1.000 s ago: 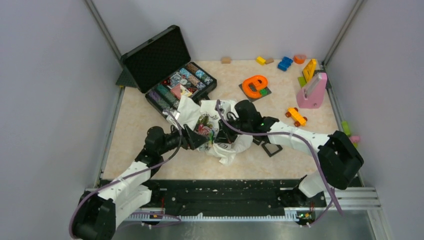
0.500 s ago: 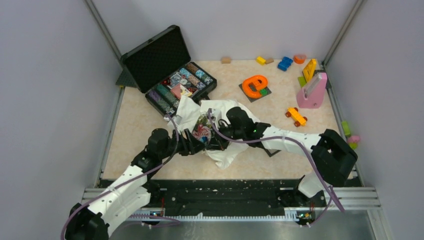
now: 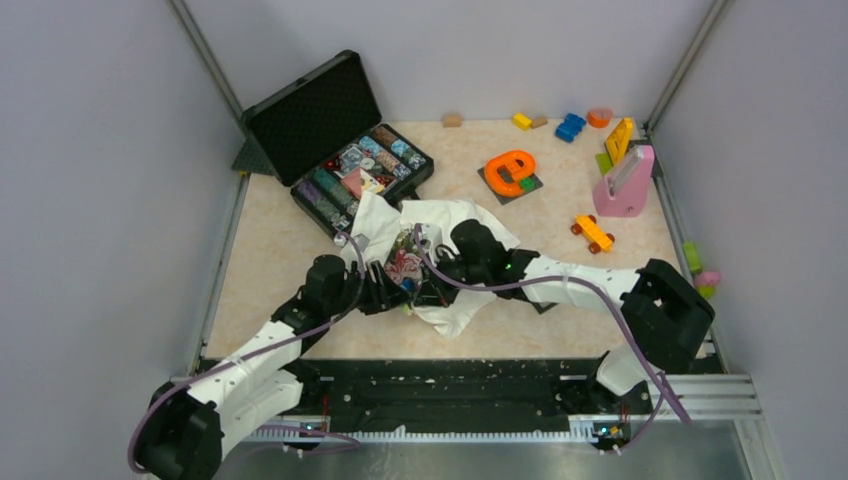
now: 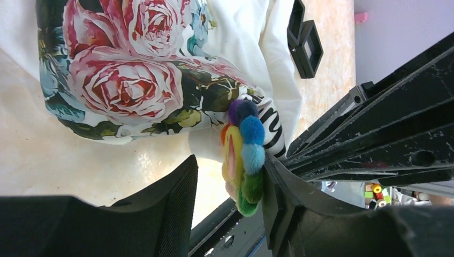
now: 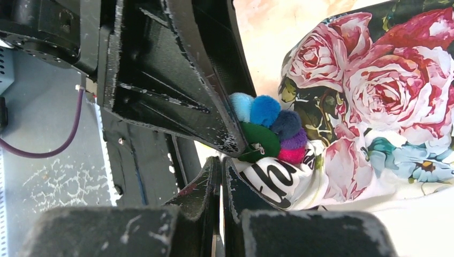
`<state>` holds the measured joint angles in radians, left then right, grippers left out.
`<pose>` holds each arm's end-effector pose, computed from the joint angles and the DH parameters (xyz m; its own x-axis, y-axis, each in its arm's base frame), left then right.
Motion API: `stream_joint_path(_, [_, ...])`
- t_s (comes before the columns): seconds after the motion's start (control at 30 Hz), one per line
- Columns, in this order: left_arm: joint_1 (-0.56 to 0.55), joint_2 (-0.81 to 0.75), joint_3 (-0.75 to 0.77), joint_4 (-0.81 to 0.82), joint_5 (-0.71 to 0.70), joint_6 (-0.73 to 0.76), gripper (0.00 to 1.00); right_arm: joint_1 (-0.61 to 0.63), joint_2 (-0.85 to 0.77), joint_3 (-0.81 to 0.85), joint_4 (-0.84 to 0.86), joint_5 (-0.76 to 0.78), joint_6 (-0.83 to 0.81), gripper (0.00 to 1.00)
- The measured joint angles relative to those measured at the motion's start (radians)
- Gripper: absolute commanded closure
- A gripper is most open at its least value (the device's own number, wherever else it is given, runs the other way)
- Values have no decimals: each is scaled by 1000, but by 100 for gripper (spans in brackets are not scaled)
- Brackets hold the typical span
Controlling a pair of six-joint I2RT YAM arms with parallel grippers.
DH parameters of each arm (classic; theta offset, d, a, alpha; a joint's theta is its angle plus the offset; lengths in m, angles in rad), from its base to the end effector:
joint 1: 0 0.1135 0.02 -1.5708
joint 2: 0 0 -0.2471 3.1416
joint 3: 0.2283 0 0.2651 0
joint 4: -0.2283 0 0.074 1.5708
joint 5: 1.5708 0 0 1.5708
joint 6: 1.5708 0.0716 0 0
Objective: Remove the brooch from the garment
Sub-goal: Place the clothes at the center of the board.
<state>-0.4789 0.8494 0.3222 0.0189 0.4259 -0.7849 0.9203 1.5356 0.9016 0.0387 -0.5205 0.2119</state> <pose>0.1921 -0.1330 0.1532 -0.8285 -0.2950 -0.4759 0.2182 0.6126 -0.7597 0.1943 0.3141 0.1795 -0.5296 -0.3947 -0.7508 -0.8473 0.2872 0.4468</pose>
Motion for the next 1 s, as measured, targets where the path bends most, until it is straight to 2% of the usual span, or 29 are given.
stream_joint_path(0.1, [0,26,-1,21,4,0,63,3,0,0,2,0,0,100])
stream_joint_path(0.17, [0,31,-2,35,5,1,91,3,0,0,2,-1,0,100])
stream_joint_path(0.2, [0,31,-2,42,9,2,100,3,0,0,2,-2,0,100])
stream_joint_path(0.4, [0,30,-19,84,22,12,100,3,0,0,3,-3,-2,100])
stream_joint_path(0.5, [0,21,-49,120,27,2,100,3,0,-11,6,-3,0,85])
stream_joint_path(0.67, [0,-2,-72,131,27,-19,100,8,-1,-48,32,-1,4,75])
stream_joint_path(0.83, [0,-28,-75,134,30,-47,100,9,-10,-92,58,-1,18,73])
stream_joint_path(1.0, [0,-59,-92,158,35,-83,100,9,-37,-122,95,-2,33,85])
